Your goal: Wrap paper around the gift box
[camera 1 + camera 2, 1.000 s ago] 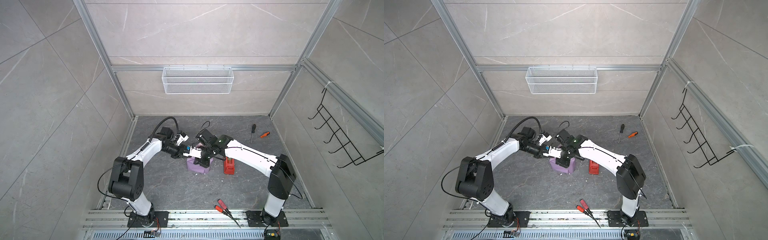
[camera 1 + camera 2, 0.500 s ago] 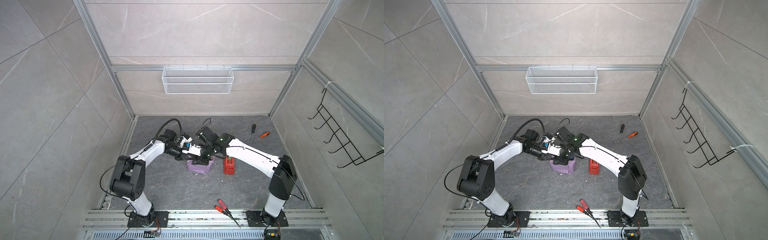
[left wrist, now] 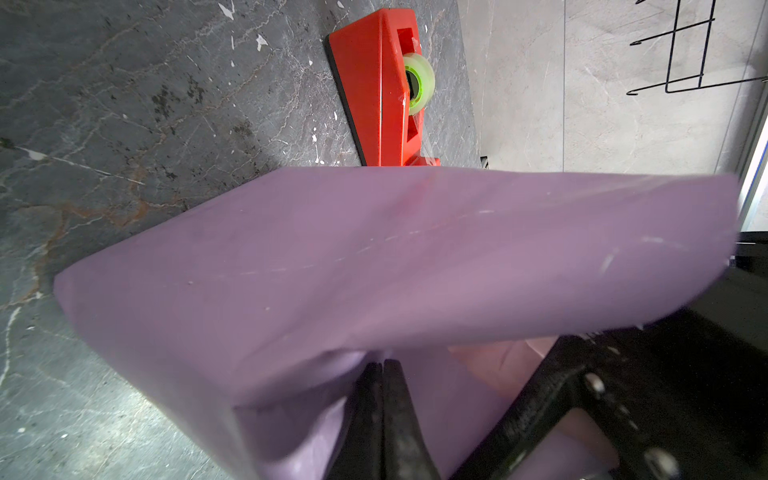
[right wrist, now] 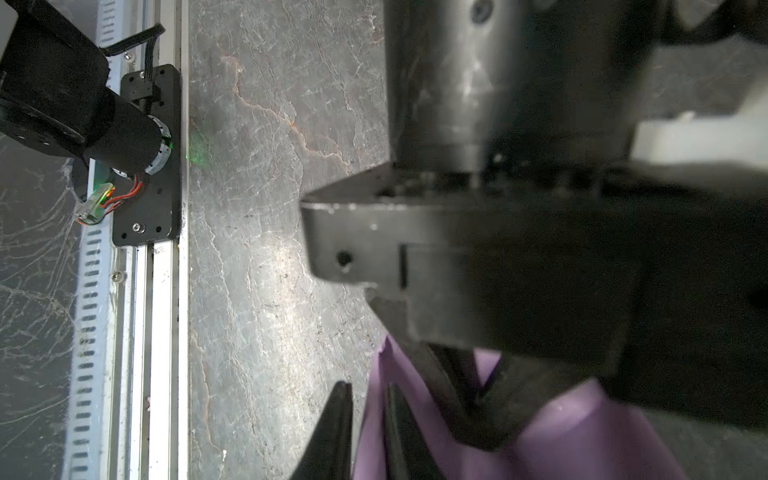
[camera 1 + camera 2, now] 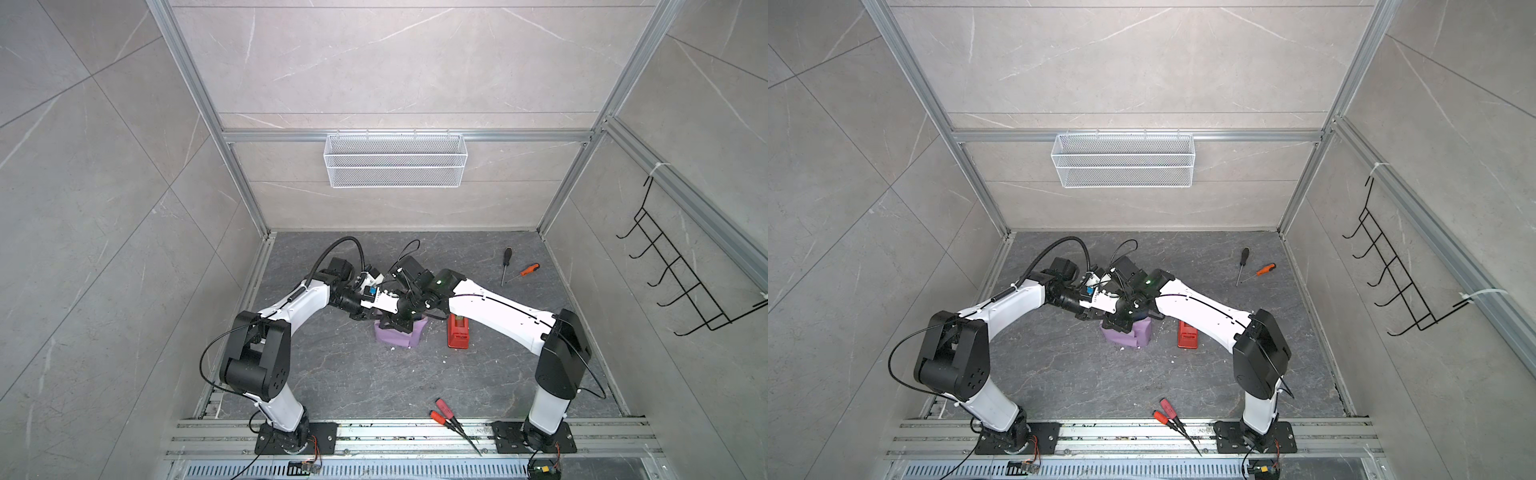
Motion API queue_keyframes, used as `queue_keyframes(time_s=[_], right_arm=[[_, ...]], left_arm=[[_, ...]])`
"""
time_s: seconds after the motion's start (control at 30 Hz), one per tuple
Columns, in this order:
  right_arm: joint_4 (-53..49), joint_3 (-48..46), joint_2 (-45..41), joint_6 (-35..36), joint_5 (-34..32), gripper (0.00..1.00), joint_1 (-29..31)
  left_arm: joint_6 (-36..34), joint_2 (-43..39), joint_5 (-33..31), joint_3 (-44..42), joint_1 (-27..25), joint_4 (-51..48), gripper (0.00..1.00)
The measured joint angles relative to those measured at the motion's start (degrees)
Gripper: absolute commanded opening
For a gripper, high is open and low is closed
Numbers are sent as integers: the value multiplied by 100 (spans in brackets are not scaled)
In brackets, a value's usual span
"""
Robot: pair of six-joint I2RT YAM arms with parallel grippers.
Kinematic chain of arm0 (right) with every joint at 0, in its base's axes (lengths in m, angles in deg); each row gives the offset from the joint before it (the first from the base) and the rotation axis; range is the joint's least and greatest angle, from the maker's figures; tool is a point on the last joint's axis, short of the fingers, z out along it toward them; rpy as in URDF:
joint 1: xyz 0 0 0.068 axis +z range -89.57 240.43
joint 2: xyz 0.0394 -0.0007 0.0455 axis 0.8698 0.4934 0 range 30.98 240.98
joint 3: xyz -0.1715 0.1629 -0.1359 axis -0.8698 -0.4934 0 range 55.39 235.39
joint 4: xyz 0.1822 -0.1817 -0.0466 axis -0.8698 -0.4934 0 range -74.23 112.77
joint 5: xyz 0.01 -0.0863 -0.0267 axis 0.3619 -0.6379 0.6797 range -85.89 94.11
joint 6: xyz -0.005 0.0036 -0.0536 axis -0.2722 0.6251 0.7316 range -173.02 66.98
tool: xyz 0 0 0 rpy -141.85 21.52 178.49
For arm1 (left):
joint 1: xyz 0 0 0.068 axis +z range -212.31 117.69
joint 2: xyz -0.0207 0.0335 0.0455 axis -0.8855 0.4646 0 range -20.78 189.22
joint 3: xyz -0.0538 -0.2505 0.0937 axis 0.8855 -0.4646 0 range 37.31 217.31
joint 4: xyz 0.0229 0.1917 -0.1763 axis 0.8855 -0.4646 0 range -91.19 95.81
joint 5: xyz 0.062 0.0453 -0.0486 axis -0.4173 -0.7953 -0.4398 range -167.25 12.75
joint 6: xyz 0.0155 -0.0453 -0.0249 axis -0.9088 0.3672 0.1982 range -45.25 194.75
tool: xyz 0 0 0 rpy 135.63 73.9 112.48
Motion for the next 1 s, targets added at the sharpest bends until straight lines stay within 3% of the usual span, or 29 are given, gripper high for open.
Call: queue_keyframes(time_s=[0.1, 0.27, 0.4, 0.53, 0.67, 0.77, 1.0], right_arm=[[-28, -44, 20, 72, 17, 0, 2], [-85, -31, 35, 103, 46, 0, 2], [-264, 201, 31, 114, -11, 28, 0], [-319, 396, -251, 55, -85, 33, -2], [-463, 450, -839, -262, -219, 33, -166], [-535, 424, -1298, -680, -402, 27, -487], [-428, -975, -2426, -1987, -990, 16, -1281]], left_arm=[[2, 2, 2, 2, 0, -2, 2], [2, 7, -15, 24, -11, -22, 2], [0, 26, -7, 42, -26, -42, 2], [2, 44, -17, 63, -28, -39, 3], [2, 44, -72, 125, -48, -101, 4], [50, 44, -85, 140, -72, -114, 7], [157, 46, -70, 302, -153, -240, 10]])
